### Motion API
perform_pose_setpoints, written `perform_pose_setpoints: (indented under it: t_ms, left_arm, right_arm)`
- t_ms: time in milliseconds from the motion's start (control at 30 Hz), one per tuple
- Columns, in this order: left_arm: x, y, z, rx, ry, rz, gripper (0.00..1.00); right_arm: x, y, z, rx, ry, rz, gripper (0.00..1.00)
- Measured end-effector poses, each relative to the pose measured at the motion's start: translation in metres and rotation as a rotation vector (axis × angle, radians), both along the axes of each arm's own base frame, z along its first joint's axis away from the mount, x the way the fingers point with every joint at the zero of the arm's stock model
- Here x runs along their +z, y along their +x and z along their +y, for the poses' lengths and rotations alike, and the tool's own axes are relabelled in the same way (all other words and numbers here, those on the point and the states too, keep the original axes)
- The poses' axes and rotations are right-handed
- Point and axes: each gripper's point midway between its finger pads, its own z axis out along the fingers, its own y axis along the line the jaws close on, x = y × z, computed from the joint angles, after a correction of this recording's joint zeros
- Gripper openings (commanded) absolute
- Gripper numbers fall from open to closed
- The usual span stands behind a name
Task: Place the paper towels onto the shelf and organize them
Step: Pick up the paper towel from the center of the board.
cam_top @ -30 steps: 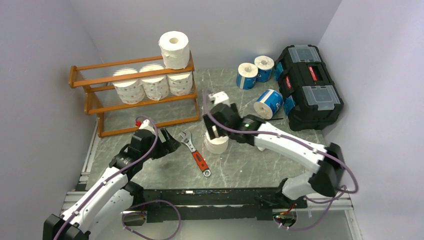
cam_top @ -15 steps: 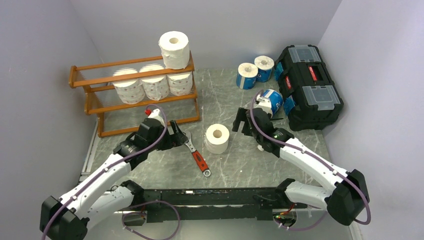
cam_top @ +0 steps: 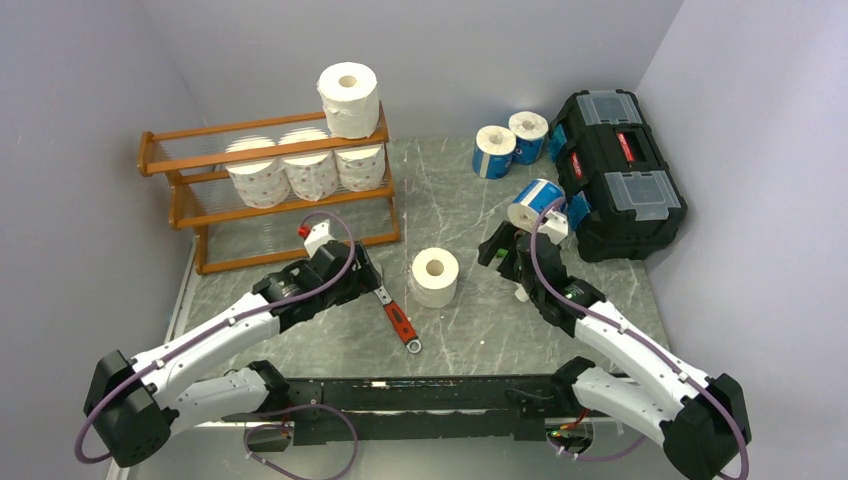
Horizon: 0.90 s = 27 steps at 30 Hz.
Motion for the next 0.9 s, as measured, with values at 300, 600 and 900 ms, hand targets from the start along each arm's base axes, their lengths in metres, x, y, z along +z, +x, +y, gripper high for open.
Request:
perform_pose_setpoints:
  t_ms: [300,600,900]
  left_arm:
    - [0.016,0.022,-0.003,0.165,-0.005,0.031,0.99]
    - [0.001,0.02,-0.032,0.033,-0.027,0.102,0.99]
    - [0.012,0.03,-0.072,-0.021,-0.005,0.156,0.97]
  right_arm:
    - [-0.019,-0.015,-0.005,0.002,0.05,-0.007,0.98]
    - [-0.013,-0.019,0.0,0.053,0.063,-0.034,0.97]
    - [-0.024,-0.025,-0.002,0.06,0.067,-0.027,0.96]
